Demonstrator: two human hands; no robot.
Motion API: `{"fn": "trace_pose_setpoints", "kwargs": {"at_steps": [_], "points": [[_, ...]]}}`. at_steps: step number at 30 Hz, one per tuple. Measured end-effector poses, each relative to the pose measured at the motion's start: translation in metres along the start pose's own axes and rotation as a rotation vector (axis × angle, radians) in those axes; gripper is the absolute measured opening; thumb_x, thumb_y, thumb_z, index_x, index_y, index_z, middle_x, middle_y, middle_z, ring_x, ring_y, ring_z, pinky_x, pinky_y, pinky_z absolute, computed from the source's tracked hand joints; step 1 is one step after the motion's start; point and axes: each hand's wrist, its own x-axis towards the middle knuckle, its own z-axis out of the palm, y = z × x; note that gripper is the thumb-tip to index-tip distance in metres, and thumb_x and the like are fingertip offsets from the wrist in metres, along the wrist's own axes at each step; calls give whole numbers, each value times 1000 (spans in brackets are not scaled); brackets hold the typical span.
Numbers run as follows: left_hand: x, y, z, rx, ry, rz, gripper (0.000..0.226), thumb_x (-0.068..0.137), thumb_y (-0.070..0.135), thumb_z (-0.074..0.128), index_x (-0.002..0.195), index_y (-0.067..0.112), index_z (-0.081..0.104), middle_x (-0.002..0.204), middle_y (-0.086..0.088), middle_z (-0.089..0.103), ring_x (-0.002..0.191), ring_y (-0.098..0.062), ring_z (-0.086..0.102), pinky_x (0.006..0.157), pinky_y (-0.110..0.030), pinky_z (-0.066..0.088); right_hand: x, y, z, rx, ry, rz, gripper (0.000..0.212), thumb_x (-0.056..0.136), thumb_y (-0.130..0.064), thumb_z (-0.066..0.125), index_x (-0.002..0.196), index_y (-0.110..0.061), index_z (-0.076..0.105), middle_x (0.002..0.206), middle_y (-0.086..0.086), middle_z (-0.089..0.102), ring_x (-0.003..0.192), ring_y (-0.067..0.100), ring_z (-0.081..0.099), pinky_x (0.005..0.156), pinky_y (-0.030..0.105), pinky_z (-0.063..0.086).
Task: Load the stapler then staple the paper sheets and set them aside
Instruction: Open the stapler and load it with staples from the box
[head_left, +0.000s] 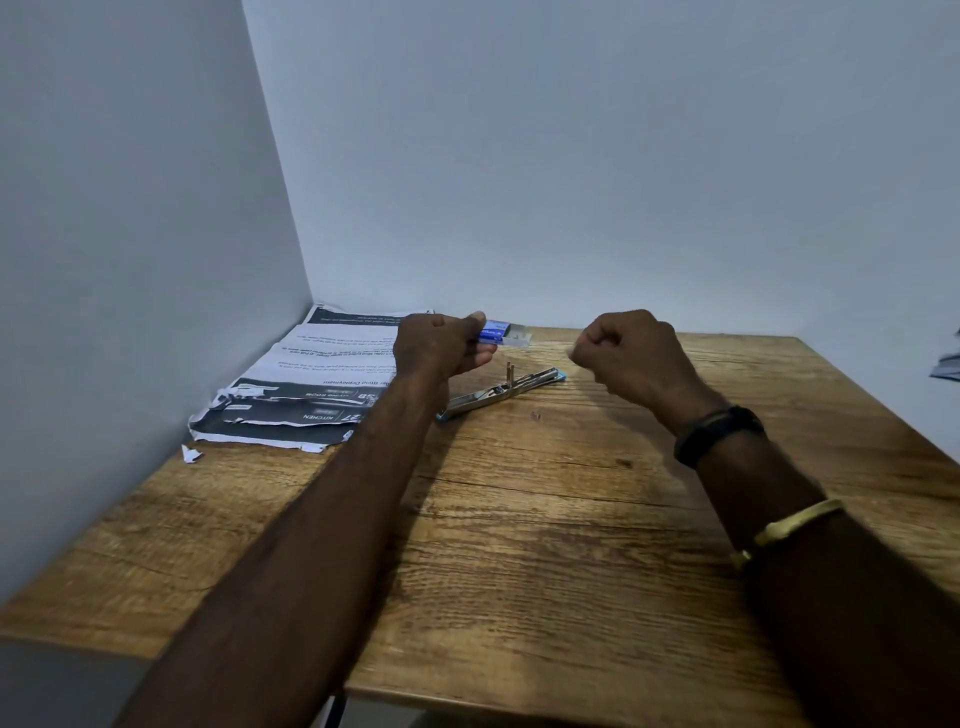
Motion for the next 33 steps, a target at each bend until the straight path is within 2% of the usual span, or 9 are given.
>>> {"fn": "trace_pose_setpoints", "kwargs": {"at_steps": [4,9,13,17,21,24,28,31,33], "points": [[0,-2,0,25,8,9,18,89,11,76,77,2,66,70,-17,73,52,-16,73,52,-23,61,-5,7,8,-209,-237,17,12,76,-22,81,64,-24,76,65,-13,71,71,8,67,63,27,50],[1,-2,1,40,-5,4,17,89,12,77,82,1,67,74,-18,74,56,-18,74,54,-25,62,-5,7,12,-279,-315,8,6,75,-28,86,72,-25,81,73,-12,75,80,10,70,75,34,59],[-1,-3,2,53,-11,5,17,89,13,76,86,-2,69,72,-17,73,52,-15,73,49,-21,58,-4,6,13,-305,-290,7,5,75,-28,85,72,-27,81,73,-14,75,78,9,70,72,33,59],[-2,-2,2,51,-8,6,17,89,12,77,87,-3,69,73,-17,74,53,-16,73,50,-22,59,-4,4,19,-198,-250,-50,12,80,-23,83,75,-34,80,71,-21,70,77,1,65,64,26,47],[-4,-2,3,54,-11,7,17,89,12,77,80,2,66,71,-17,74,54,-16,74,50,-22,59,-6,0,27,-240,-350,-153,15,82,-26,83,96,-32,82,88,-18,73,87,3,65,76,26,49],[-4,-3,4,60,-14,8,19,88,12,78,76,4,65,69,-16,74,55,-17,74,50,-22,59,-6,0,31,-295,-357,-182,13,84,-25,81,95,-33,82,99,-12,78,91,7,65,80,28,50],[-6,-2,4,65,-11,10,19,88,12,77,75,4,65,64,-13,73,53,-15,74,48,-21,57,-6,1,33,-303,-367,-183,12,85,-20,80,91,-31,81,94,-13,77,88,5,64,77,26,46],[-7,-2,4,60,-11,9,19,89,11,76,76,3,65,68,-16,73,51,-15,73,47,-20,57,-6,1,29,-281,-297,-167,8,86,-21,78,88,-29,80,88,-11,76,87,10,67,79,31,53],[-8,-1,4,65,-16,6,18,89,10,76,78,2,65,70,-17,72,50,-13,72,47,-20,57,-3,1,22,-238,-168,-149,7,87,-22,77,88,-28,80,87,-10,74,86,11,66,79,32,52]]}}
